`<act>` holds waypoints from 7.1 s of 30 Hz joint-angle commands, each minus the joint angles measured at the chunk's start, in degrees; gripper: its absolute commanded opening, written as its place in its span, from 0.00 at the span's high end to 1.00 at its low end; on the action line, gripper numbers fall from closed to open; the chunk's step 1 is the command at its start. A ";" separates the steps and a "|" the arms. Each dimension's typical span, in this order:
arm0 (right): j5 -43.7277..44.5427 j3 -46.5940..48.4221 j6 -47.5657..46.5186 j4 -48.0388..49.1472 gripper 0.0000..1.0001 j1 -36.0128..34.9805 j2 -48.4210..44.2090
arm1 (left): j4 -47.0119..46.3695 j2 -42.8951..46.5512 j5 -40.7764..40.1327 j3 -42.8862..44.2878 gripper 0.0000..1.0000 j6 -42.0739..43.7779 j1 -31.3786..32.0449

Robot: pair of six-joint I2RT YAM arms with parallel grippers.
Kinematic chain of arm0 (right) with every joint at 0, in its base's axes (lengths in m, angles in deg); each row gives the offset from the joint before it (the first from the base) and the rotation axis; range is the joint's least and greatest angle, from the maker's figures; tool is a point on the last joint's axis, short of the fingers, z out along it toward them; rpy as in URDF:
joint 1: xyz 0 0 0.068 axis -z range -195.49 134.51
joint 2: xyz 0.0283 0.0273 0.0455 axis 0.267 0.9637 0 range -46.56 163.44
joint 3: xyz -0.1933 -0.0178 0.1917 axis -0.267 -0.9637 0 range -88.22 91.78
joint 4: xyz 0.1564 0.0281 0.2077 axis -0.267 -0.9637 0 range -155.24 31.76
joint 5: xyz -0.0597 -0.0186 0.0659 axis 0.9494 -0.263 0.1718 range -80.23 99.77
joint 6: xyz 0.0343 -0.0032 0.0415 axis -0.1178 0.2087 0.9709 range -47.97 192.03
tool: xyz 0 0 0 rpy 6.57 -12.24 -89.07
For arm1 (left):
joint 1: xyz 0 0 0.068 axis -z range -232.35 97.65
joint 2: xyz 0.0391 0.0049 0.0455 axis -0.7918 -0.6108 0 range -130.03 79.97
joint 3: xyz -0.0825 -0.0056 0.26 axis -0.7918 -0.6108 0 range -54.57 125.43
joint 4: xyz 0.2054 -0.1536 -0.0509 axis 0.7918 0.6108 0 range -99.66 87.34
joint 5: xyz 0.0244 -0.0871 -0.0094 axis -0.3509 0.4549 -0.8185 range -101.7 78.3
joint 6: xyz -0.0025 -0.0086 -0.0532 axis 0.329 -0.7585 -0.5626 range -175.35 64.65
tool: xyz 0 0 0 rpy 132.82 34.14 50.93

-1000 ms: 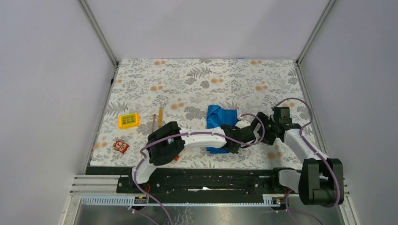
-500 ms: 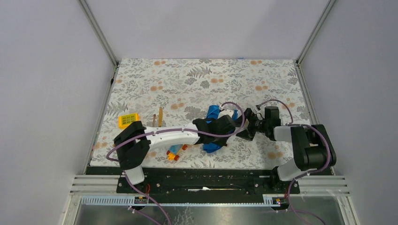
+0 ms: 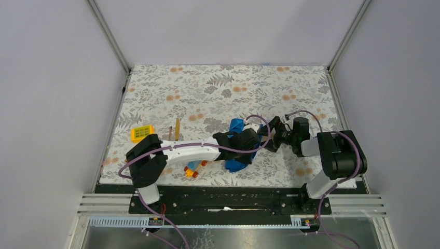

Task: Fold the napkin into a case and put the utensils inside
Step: Pick up the 2/3-rectangle-folded napkin at the center of the board, then fold the 2/3-rectangle-folded napkin at the center of the board, then stuff the top corner of the smaller-rectangle-folded napkin at the center of the board.

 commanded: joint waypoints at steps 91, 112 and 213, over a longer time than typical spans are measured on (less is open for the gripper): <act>49.81 18.43 -9.91 -20.84 1.00 -29.13 0.83 | -34.05 1.77 33.16 -15.76 0.59 -4.60 -33.21; 52.35 25.97 -12.54 -29.16 1.00 -33.66 0.94 | -34.94 -14.98 26.60 -13.66 0.98 -2.73 -30.85; 39.91 19.52 -9.45 -17.35 0.78 -31.71 2.39 | -24.25 -8.46 8.39 -19.33 0.70 -6.57 -25.11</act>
